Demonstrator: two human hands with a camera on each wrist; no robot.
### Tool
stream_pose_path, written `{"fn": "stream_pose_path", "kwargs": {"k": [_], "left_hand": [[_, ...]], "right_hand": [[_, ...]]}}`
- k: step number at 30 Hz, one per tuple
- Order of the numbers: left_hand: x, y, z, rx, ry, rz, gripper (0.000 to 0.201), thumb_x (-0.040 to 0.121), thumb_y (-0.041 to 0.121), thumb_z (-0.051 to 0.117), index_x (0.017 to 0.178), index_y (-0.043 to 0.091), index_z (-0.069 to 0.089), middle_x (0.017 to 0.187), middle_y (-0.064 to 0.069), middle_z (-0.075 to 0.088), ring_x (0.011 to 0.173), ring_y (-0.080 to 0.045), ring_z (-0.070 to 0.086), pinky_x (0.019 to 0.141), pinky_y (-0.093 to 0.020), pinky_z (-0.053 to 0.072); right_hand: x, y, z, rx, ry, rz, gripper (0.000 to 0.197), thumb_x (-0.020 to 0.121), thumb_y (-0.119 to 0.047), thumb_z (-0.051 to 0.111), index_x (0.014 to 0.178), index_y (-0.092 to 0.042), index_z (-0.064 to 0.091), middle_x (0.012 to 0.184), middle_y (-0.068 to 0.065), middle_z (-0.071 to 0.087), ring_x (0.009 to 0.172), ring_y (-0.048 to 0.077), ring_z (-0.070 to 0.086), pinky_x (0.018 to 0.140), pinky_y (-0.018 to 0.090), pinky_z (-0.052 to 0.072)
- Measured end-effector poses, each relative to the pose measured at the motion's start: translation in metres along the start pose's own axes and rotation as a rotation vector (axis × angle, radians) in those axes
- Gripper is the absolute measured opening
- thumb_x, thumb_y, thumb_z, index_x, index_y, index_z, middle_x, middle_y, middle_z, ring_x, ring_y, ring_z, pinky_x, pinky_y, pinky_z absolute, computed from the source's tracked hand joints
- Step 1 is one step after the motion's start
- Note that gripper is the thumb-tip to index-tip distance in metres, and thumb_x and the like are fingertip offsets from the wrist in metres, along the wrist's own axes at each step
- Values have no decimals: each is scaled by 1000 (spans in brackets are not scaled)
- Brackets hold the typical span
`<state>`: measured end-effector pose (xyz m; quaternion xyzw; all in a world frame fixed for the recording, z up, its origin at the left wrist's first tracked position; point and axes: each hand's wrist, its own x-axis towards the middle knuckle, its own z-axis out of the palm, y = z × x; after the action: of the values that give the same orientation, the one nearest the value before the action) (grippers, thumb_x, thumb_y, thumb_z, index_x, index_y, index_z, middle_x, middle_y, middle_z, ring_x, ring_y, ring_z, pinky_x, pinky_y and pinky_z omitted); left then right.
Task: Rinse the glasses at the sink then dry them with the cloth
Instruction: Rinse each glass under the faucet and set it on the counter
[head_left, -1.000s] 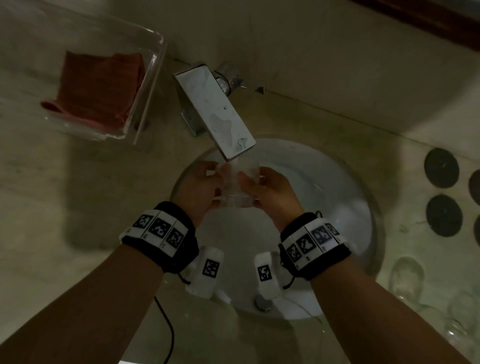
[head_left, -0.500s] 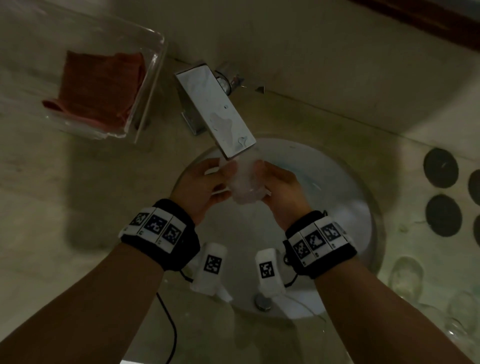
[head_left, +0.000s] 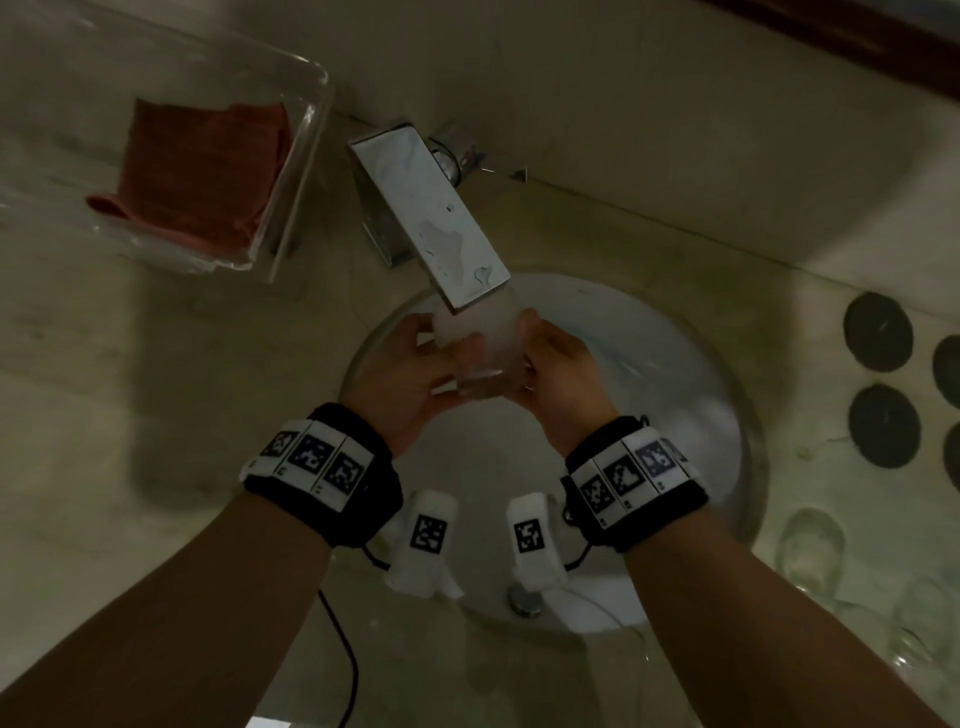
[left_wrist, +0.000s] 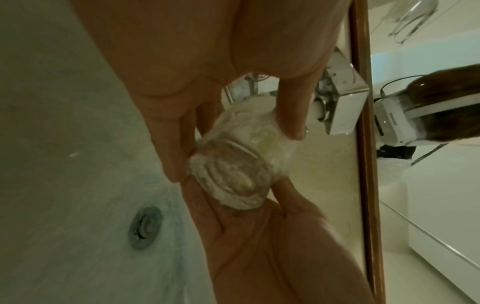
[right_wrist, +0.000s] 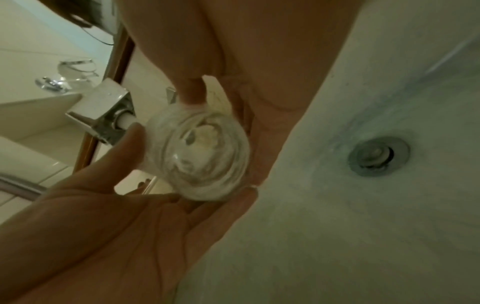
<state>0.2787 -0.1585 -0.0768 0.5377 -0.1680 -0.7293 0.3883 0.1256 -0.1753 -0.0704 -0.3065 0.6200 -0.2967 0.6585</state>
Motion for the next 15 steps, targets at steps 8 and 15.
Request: {"fn": "stream_pose_path", "kwargs": {"k": [8, 15], "left_hand": [[-1, -6, -1, 383, 91, 214, 71, 50, 29, 95, 115, 20, 68, 111, 1, 73, 103, -15, 70, 89, -36, 59], [4, -14, -2, 539, 87, 379, 88, 50, 32, 94, 127, 23, 53, 120, 7, 66, 108, -4, 64, 90, -22, 52]], "right_hand": [[-5, -1, 2, -194, -27, -93, 32, 102, -42, 51, 100, -22, 75, 97, 0, 79, 94, 16, 75, 89, 39, 60], [-6, -5, -1, -75, -30, -89, 20, 104, -14, 50, 104, -20, 68, 93, -9, 75, 85, 5, 72, 80, 22, 56]]}}
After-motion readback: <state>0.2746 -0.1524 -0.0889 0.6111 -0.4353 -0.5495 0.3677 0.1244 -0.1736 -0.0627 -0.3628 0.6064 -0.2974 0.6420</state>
